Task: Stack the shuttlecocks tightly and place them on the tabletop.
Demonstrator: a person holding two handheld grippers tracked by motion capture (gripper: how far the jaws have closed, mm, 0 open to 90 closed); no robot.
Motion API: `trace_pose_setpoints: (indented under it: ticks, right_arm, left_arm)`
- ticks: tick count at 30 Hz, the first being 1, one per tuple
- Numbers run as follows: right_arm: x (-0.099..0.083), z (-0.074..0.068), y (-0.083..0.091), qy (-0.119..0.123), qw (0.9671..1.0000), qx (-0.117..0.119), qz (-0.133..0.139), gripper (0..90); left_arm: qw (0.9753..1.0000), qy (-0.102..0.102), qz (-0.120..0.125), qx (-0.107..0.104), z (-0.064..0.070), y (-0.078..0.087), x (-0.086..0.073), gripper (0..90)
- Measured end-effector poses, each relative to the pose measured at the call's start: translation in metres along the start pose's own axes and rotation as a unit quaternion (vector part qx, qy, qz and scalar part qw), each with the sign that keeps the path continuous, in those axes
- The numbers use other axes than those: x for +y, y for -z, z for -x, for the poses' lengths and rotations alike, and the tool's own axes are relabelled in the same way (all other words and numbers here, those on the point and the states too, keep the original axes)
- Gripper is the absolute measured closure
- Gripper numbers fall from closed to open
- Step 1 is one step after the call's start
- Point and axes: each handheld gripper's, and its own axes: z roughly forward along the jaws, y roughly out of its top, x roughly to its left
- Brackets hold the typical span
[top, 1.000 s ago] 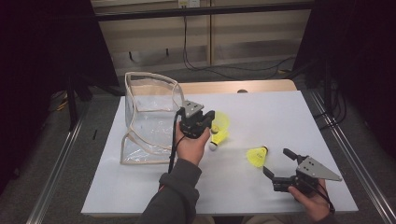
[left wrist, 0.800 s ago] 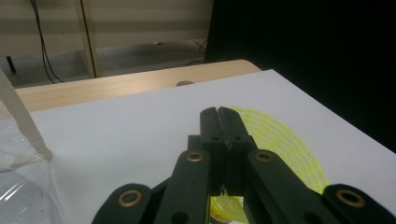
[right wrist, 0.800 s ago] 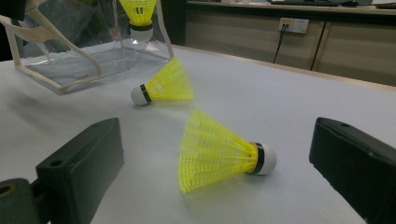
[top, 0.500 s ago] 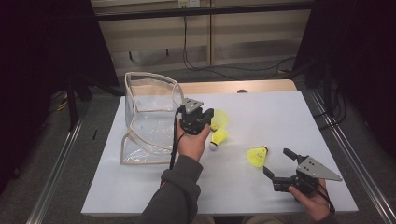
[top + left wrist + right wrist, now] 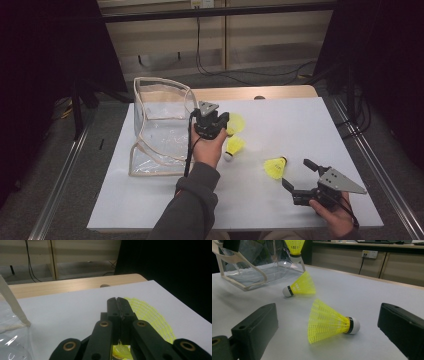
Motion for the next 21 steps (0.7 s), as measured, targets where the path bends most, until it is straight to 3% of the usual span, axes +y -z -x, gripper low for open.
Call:
trace_pose_setpoints:
  ticks: [21]
  right_arm:
    - [0.000,0.000,0.000,0.003,1.0000,0.000,-0.002,2.6]
  left_arm:
    - [0.9997,0.011,-0.006,0.019,-0.005,-0.013,0.004,89.9]
